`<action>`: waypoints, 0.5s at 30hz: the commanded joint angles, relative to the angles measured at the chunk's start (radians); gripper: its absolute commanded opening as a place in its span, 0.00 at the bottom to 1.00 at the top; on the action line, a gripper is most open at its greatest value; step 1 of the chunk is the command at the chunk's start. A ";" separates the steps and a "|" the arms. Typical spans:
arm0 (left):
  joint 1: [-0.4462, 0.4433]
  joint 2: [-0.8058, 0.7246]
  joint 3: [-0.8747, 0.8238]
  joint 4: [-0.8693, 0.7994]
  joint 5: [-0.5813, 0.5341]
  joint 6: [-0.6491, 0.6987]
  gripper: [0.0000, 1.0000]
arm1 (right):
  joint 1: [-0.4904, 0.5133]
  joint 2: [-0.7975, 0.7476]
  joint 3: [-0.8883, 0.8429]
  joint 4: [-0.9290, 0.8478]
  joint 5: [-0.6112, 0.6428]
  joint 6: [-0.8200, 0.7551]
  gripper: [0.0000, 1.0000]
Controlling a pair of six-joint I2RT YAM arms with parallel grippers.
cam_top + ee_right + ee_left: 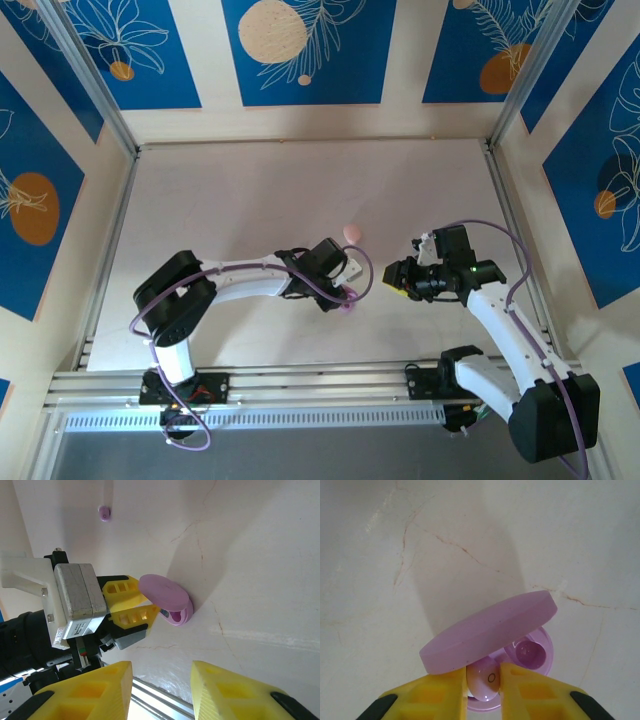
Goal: Insert the wireless bluetooth earbuds into the charging case
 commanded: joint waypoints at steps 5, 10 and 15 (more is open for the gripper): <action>-0.010 -0.036 -0.004 -0.040 -0.024 -0.005 0.24 | 0.008 0.004 0.003 0.002 -0.021 0.001 0.37; -0.009 -0.044 -0.006 -0.043 -0.030 -0.008 0.25 | 0.009 0.005 0.002 0.002 -0.023 0.000 0.37; -0.010 -0.050 -0.005 -0.048 -0.036 -0.009 0.27 | 0.011 0.006 0.003 0.004 -0.023 -0.001 0.37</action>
